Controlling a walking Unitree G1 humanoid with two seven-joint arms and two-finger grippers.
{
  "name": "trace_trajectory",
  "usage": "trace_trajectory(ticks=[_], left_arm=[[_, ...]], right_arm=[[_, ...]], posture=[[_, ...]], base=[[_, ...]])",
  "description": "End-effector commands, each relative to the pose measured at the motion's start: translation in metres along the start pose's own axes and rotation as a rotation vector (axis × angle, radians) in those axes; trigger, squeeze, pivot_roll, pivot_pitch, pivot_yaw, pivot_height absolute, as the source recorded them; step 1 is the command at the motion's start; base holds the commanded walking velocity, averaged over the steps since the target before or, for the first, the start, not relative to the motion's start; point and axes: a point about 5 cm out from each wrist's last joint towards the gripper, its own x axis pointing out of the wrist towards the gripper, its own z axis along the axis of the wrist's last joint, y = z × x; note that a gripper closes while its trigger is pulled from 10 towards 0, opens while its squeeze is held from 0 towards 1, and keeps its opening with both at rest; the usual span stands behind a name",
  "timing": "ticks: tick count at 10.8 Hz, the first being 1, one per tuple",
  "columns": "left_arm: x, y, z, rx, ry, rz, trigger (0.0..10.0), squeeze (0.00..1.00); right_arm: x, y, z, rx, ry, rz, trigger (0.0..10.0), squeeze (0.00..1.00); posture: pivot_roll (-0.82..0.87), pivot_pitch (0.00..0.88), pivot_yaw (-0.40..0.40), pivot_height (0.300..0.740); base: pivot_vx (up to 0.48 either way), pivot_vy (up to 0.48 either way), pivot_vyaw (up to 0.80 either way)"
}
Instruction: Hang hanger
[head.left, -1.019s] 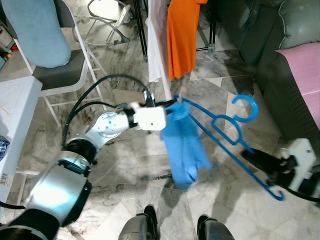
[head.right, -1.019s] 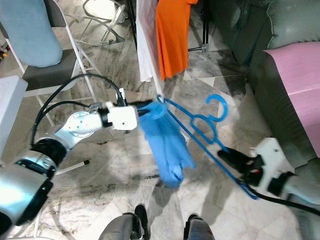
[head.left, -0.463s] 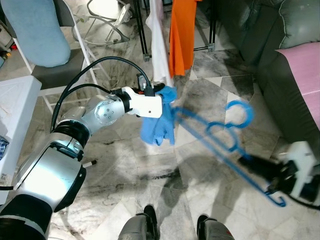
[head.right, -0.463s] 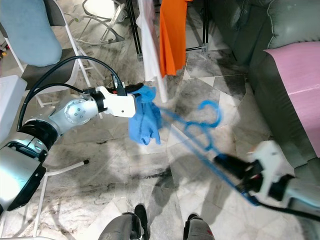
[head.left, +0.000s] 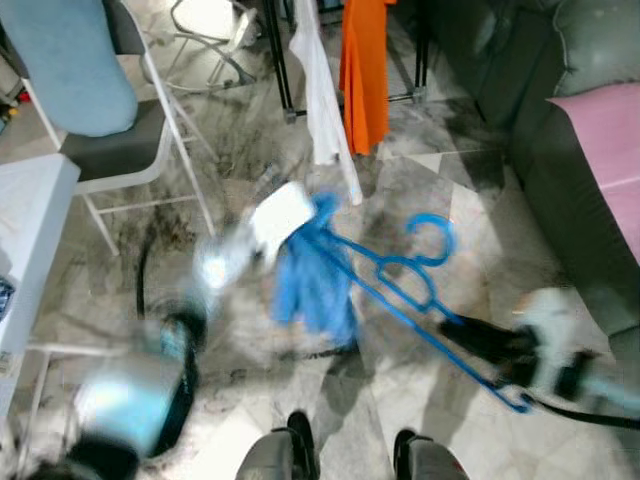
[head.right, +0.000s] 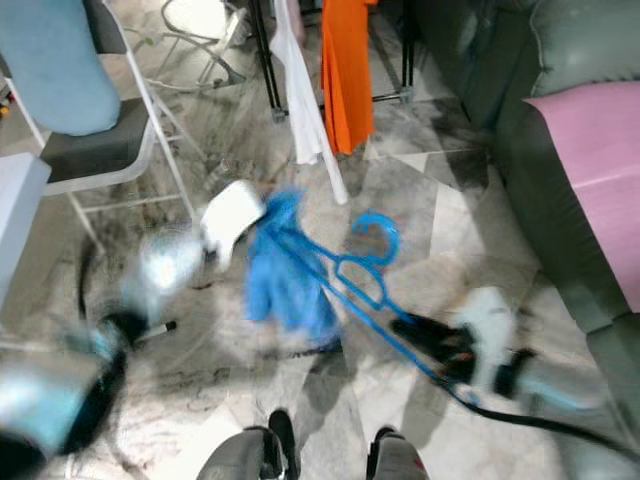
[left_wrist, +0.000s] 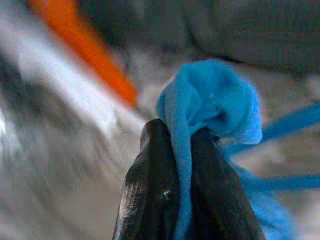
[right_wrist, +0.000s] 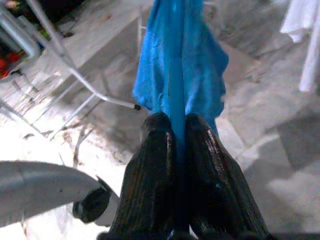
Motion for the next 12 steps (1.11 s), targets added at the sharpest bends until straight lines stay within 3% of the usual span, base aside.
trace_trajectory(ticks=[1, 2, 3, 5, 6, 7, 8, 9, 11, 12], left_arm=[[-0.017, 0.005, -0.031, -0.182, 0.104, 0.102, 10.0, 0.0], [-0.027, 0.007, -0.045, -0.328, 0.117, 0.203, 10.0, 0.0], [-0.032, 0.014, -0.05, -0.395, 0.119, 0.292, 10.0, 0.0], [-0.039, 0.02, -0.058, -0.416, 0.164, 0.365, 10.0, 0.0], [-0.039, 0.018, -0.059, -0.385, 0.182, 0.336, 10.0, 0.0], [-0.031, 0.011, -0.051, -0.448, 0.127, 0.238, 10.0, 0.0], [-0.019, -0.001, -0.035, -0.483, 0.043, 0.043, 10.0, 0.0], [-0.016, -0.003, -0.032, -0.557, 0.031, -0.009, 10.0, 0.0], [-0.016, -0.001, -0.035, -0.676, 0.033, 0.072, 10.0, 0.0], [-0.016, -0.009, -0.039, -0.685, 0.048, 0.038, 10.0, 0.0]], right_arm=[[0.005, 0.009, -0.006, 0.008, -0.007, 0.017, 10.0, 0.0], [0.011, 0.014, -0.011, 0.029, -0.003, 0.031, 10.0, 0.0], [0.017, 0.013, -0.01, 0.033, -0.007, 0.044, 10.0, 0.0], [0.029, 0.008, -0.002, -0.006, -0.01, 0.063, 10.0, 0.0], [0.032, 0.006, 0.0, -0.026, -0.006, 0.067, 10.0, 0.0], [0.031, 0.006, 0.0, -0.027, -0.006, 0.065, 10.0, 0.0], [0.027, 0.006, -0.005, -0.023, 0.006, 0.06, 10.0, 0.0], [0.025, 0.006, -0.009, -0.021, 0.016, 0.053, 10.0, 0.0], [0.025, -0.002, -0.007, -0.046, 0.001, -0.017, 10.0, 0.0], [0.025, -0.002, -0.005, -0.045, -0.009, -0.017, 10.0, 0.0]], posture=[[-0.13, 0.252, 0.133, 0.74], [-0.13, 0.247, 0.115, 0.74], [-0.13, 0.236, 0.093, 0.74], [-0.13, 0.222, 0.081, 0.74], [-0.13, 0.216, 0.078, 0.74], [-0.14, 0.216, 0.077, 0.74], [-0.14, 0.216, 0.076, 0.74], [-0.14, 0.217, 0.076, 0.74], [-0.15, 0.22, 0.082, 0.74], [-0.15, 0.222, 0.085, 0.74]], base=[[0.0, 0.0, 0.0], [0.0, 0.0, 0.0], [0.0, 0.0, 0.0], [0.0, 0.0, 0.0], [0.0, 0.0, 0.0], [0.0, 0.0, 0.0], [0.0, 0.0, 0.0], [0.0, 0.0, 0.0], [0.0, 0.0, 0.0], [0.0, 0.0, 0.0]])
